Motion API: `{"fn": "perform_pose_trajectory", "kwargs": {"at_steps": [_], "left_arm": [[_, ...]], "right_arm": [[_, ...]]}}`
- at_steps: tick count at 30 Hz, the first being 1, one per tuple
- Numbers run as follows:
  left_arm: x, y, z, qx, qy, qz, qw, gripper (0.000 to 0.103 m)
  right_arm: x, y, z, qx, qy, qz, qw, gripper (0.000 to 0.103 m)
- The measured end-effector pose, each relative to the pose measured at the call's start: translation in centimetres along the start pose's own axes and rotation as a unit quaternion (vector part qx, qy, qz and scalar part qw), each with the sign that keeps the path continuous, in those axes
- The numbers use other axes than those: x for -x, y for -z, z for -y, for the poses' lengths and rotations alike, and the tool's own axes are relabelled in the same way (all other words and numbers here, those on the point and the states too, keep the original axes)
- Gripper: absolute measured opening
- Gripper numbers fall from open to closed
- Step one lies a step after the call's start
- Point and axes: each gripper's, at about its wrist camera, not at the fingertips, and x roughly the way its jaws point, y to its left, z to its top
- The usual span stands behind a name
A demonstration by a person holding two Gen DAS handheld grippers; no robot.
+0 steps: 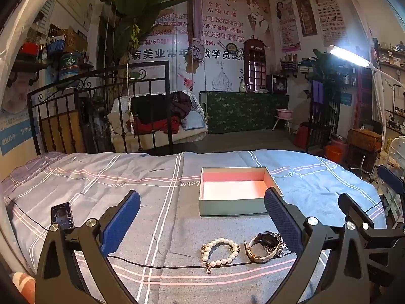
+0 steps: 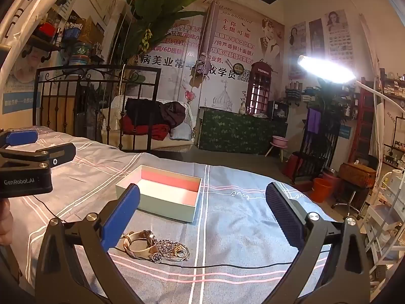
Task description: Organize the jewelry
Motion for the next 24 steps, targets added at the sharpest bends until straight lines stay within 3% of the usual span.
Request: {"fn": "perform_pose_trajectory", "kwargs": {"at_steps": [24], "left_arm": [[-0.8,0.9,-0.3,0.008,0.004,-0.01,0.9999,0.097]], "right_arm": [[-0.7,0.6,-0.7,0.003,0.001,-0.014,1.0,0.097]]}}
